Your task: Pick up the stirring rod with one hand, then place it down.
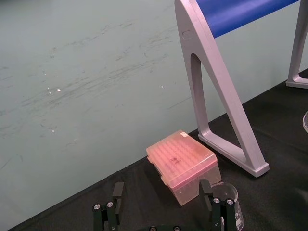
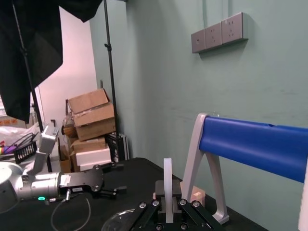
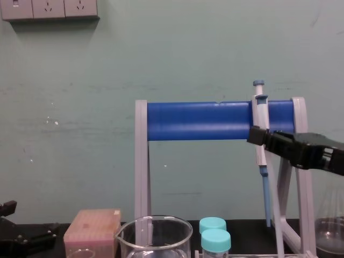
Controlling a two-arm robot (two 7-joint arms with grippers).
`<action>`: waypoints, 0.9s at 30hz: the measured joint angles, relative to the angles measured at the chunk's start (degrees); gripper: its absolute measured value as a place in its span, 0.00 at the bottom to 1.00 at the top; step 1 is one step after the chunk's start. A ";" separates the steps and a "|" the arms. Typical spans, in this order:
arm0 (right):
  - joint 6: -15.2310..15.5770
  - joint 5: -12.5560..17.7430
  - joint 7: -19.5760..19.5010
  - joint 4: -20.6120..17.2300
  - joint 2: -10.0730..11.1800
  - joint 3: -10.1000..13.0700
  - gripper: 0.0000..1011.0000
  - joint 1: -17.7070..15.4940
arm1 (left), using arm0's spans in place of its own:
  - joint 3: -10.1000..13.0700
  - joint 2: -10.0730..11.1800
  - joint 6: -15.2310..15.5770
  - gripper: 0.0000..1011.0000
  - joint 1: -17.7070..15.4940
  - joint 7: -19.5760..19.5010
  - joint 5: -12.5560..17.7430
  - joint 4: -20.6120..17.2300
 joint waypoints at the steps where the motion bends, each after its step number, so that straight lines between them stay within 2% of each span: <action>1: -0.16 -0.04 -0.01 0.30 -0.08 -0.19 0.07 0.20 | 0.00 0.00 0.00 0.99 0.00 0.00 0.00 0.00; 14: -3.08 -1.19 -0.44 5.60 -1.68 -2.97 0.07 2.89 | 0.00 0.00 0.00 0.99 0.00 0.00 0.00 0.00; 27: -3.09 -2.74 -0.39 8.53 -2.48 -5.05 0.07 3.83 | 0.00 0.00 0.00 0.99 0.00 0.00 0.00 0.00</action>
